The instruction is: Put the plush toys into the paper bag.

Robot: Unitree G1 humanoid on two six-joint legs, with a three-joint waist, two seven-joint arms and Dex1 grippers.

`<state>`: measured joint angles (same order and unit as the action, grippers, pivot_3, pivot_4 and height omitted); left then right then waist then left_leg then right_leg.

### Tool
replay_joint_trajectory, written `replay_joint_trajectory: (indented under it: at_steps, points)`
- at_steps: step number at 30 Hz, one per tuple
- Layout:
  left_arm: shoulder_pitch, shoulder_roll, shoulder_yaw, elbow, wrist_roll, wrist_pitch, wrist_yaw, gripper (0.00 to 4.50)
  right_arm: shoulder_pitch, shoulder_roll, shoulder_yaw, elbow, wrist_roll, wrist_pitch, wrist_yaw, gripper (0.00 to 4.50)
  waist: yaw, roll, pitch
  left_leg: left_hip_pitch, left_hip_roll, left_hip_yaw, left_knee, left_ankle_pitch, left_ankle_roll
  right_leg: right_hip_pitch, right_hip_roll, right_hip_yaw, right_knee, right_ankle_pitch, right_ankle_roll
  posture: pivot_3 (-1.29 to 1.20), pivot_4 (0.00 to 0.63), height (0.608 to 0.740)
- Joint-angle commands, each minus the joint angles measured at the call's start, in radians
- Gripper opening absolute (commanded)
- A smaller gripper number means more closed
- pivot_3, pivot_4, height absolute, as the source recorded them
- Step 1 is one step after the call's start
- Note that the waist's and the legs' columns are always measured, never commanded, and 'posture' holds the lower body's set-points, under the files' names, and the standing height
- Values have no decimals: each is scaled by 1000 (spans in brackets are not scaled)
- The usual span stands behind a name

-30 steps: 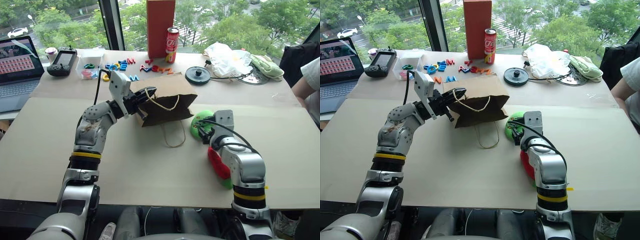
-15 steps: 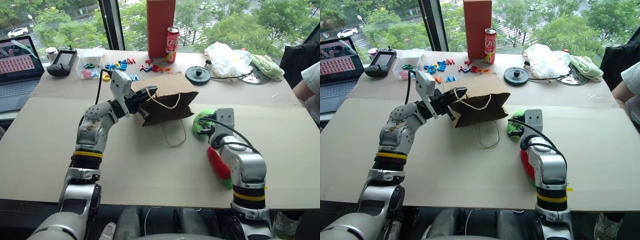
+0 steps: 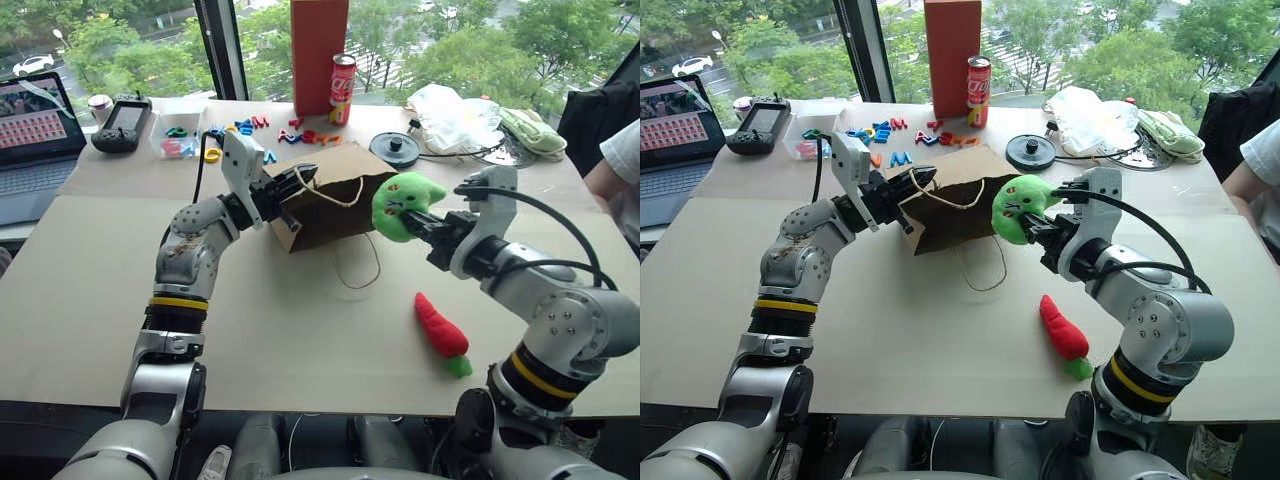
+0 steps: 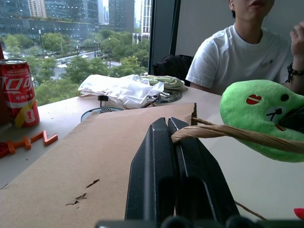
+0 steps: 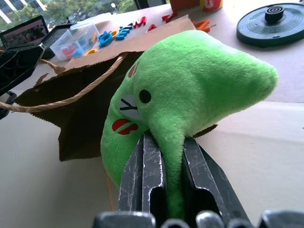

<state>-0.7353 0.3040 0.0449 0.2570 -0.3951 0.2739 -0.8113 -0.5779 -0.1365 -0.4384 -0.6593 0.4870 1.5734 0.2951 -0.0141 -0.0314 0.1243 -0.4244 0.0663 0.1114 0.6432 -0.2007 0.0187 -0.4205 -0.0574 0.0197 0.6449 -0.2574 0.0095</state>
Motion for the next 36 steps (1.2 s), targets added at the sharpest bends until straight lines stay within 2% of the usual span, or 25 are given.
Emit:
replay_joint_trajectory:
  at_steps: [1,3,7,13,20,22,26,30,36]
  points:
    - [-18,-5,12,-22,-19,9,0,0,-22,86,33,-21,14,23,-32,329,0,0,0,0,0,0,0,0,0,0,0,0,0,0,0,0,150,740]
    - [-16,-7,11,-28,-20,14,1,0,-20,140,63,-2,3,11,-58,329,0,0,0,0,0,0,0,0,0,0,0,0,0,0,0,0,150,740]
    - [-17,-9,11,-31,-18,16,-1,0,-14,179,122,101,-40,-88,-106,329,-1,0,0,0,0,0,0,0,0,0,0,0,0,0,0,0,150,740]
    - [-22,-10,13,-28,-17,19,1,0,-18,183,177,240,-60,-212,-116,329,-1,0,0,-1,-1,0,0,0,0,0,0,0,0,0,0,0,150,740]
    - [-28,-2,13,-25,-13,16,-7,0,-22,145,205,313,-53,-278,-107,329,-1,0,0,-1,0,1,0,0,0,0,0,0,0,0,0,0,150,740]
    - [-25,-2,8,-25,-12,15,-13,0,-50,156,205,360,-55,-311,-112,329,-1,0,0,-1,0,1,0,0,0,0,0,0,-1,0,0,0,150,740]
    - [-23,-18,-5,-26,-12,15,-18,0,-210,210,165,635,-130,-494,-233,329,-13,1,1,0,0,1,0,0,0,-1,0,0,0,0,0,0,150,740]
    - [-17,-24,-17,-36,-8,16,-30,0,-305,229,96,825,-126,-623,-305,329,-13,1,1,0,0,1,-1,1,1,-1,0,-1,1,0,0,0,150,740]
    - [1,-13,-24,-58,-8,23,-43,0,-343,232,62,958,-115,-745,-367,329,-6,1,1,-4,0,2,-2,1,1,-1,-1,-2,1,0,0,0,150,740]
